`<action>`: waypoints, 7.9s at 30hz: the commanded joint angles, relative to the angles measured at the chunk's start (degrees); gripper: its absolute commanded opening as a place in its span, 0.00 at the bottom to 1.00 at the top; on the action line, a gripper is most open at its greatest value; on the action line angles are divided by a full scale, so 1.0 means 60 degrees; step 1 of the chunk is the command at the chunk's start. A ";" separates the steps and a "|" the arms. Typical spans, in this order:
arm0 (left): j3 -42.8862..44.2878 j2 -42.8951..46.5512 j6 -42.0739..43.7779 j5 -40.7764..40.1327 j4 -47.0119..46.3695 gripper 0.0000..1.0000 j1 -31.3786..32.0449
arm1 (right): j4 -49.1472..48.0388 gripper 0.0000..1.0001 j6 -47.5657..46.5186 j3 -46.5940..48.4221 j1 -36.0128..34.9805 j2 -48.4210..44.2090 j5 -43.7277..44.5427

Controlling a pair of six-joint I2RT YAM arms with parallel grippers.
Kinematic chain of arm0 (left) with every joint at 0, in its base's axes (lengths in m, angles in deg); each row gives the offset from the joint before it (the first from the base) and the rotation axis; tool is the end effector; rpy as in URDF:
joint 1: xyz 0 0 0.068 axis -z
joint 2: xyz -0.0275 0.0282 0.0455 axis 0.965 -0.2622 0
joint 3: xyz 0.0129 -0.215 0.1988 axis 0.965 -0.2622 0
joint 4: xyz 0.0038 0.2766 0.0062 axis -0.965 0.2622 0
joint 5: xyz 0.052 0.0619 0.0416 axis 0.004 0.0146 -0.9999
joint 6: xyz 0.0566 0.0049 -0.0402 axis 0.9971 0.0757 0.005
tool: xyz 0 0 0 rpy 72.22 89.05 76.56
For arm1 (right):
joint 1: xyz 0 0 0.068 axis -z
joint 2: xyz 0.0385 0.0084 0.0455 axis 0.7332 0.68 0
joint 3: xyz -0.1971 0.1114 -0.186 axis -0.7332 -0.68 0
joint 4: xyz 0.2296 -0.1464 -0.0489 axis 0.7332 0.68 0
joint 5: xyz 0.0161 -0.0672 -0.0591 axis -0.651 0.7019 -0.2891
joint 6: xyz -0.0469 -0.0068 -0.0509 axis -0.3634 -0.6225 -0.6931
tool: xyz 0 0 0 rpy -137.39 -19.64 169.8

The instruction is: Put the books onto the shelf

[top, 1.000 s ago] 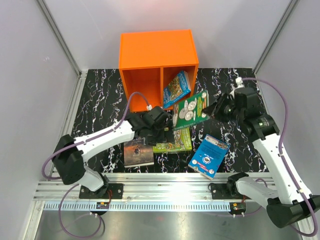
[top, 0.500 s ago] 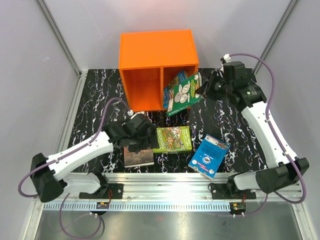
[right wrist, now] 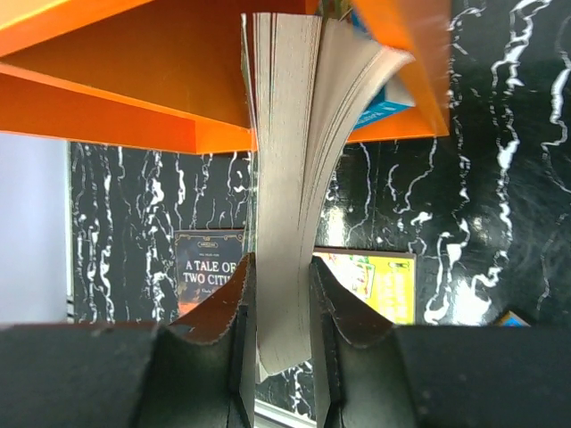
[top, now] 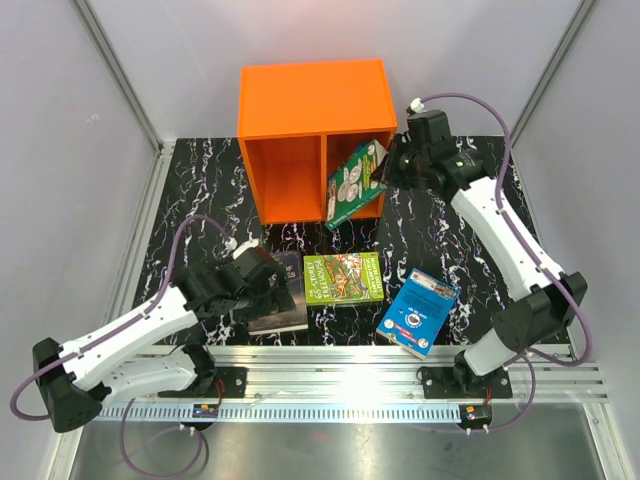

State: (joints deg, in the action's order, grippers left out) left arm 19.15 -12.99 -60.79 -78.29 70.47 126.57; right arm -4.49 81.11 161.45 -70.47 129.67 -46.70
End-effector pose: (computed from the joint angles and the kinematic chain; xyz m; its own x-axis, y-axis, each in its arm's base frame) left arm 0.1235 -0.1442 0.2717 -0.9166 -0.2326 -0.3251 -0.1204 0.9362 -0.3302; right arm 0.3373 0.1488 0.4172 -0.6946 0.2389 -0.6786 -0.1047 0.8997 0.4238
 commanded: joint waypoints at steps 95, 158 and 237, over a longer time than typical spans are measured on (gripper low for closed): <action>-0.0269 -0.0019 0.0272 0.0031 -0.0551 0.99 -0.0015 | -0.2240 1.00 0.1982 -0.5696 -0.1228 -0.2876 0.2970; 0.2267 -0.9256 0.4024 0.4250 -0.4597 0.99 -0.1934 | -0.7933 0.34 0.3593 -0.8733 -0.1050 -0.0756 -0.4947; 0.3161 -0.7762 0.7392 -0.7762 -0.5563 0.49 0.2944 | 0.1862 0.00 0.1852 -0.1469 -0.0832 0.1472 -0.5227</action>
State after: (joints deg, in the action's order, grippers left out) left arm 35.39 -59.47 -20.97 -122.09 44.05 144.45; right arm 3.80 92.17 149.93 -74.27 139.11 -72.19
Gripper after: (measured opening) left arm 0.558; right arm 0.057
